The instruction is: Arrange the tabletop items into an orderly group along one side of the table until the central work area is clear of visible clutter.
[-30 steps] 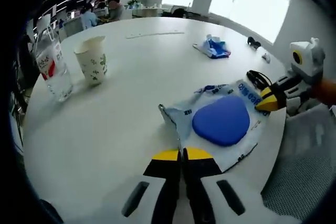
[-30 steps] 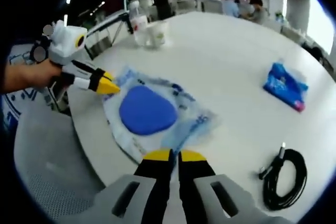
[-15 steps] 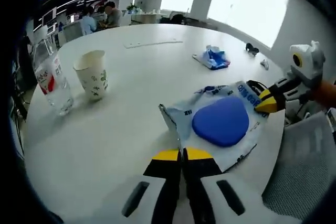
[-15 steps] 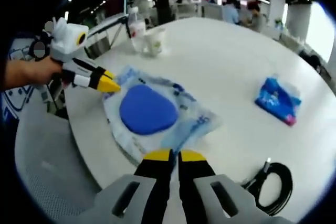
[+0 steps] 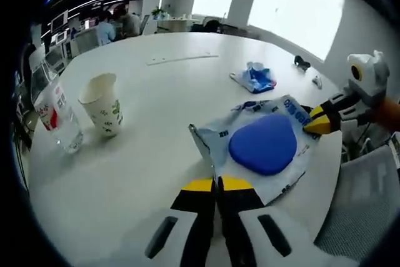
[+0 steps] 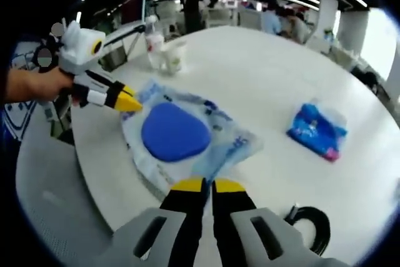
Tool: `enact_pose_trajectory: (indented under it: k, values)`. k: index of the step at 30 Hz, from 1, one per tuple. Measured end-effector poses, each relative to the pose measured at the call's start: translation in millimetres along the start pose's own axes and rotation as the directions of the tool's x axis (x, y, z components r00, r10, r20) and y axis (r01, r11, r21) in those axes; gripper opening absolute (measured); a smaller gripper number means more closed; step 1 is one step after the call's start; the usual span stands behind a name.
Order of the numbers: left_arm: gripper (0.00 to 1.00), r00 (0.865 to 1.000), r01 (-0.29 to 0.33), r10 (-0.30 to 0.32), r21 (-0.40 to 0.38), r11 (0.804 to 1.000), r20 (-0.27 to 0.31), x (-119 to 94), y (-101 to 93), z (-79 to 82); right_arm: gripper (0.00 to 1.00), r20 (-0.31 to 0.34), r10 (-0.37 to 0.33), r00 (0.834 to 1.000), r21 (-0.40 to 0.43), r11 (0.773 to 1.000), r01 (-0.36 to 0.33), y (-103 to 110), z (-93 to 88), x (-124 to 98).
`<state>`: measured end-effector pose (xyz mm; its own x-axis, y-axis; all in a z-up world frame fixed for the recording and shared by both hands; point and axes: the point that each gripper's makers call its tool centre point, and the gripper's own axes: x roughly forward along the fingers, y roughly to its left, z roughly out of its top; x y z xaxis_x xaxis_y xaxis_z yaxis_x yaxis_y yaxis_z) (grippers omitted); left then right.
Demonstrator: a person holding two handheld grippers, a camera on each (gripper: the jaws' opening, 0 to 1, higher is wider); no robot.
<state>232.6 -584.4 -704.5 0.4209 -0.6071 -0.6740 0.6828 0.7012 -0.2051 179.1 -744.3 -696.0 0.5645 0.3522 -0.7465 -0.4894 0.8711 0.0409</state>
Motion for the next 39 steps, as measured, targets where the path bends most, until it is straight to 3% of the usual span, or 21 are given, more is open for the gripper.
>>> enact_pose_trajectory:
  k: [17,39]
  values:
    - [0.0,0.997,-0.074,0.074,0.005,0.997,0.011,15.1,29.2,24.3,0.01,0.028,0.021,0.999,-0.045,0.999,-0.02,-17.2,27.2,23.7]
    - [0.0,0.991,-0.135,0.134,0.023,0.991,0.023,44.8,57.2,56.7,0.01,0.038,0.026,0.999,-0.091,0.996,-0.022,-54.8,55.2,57.0]
